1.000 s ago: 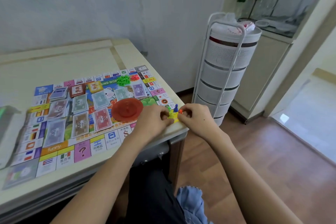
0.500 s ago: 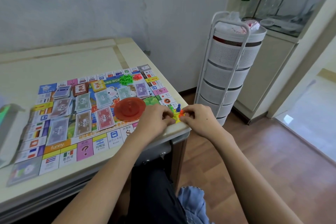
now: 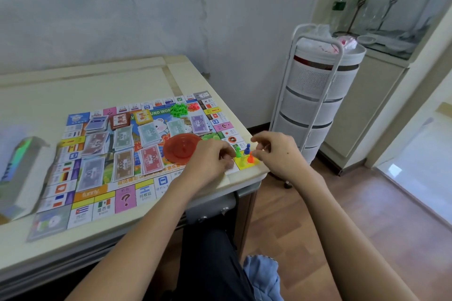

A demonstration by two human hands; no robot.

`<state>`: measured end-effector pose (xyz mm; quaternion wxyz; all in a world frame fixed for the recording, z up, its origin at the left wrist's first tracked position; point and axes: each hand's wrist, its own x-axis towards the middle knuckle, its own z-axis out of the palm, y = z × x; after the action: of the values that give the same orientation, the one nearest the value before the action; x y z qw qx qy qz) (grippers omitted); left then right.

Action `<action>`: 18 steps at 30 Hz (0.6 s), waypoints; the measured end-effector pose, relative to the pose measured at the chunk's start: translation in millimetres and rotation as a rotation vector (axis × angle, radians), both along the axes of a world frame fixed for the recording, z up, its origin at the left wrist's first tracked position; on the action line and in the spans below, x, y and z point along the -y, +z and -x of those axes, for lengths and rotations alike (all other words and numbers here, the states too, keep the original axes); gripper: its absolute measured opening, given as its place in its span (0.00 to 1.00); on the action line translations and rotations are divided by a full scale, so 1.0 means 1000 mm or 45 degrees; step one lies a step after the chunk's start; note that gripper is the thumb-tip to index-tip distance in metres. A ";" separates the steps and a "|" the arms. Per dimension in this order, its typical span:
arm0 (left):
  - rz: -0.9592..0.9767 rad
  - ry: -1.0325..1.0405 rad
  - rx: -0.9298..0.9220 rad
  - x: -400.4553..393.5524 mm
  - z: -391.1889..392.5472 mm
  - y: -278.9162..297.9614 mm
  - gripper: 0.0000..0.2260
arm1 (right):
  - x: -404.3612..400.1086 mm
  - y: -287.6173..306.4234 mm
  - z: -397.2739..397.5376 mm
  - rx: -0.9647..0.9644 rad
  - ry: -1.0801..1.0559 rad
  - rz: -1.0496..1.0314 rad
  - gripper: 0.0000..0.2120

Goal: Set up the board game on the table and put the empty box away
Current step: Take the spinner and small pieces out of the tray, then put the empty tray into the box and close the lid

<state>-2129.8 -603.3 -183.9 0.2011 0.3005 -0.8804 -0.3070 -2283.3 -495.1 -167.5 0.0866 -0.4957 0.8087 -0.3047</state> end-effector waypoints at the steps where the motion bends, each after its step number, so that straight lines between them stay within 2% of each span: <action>1: 0.021 0.006 0.002 0.003 -0.004 0.004 0.07 | 0.004 0.008 -0.004 -0.029 -0.003 0.040 0.12; 8: 0.092 0.156 -0.019 0.032 -0.060 0.035 0.08 | 0.054 0.044 -0.063 -0.058 0.202 0.222 0.09; 18: 0.173 0.575 -0.064 0.084 -0.226 0.053 0.07 | 0.158 0.043 -0.201 0.023 0.681 0.159 0.08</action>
<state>-1903.7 -687.4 -130.9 0.3065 0.4677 -0.8041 -0.2018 -2082.0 -652.7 -124.4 0.1404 -0.6932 0.6279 -0.3248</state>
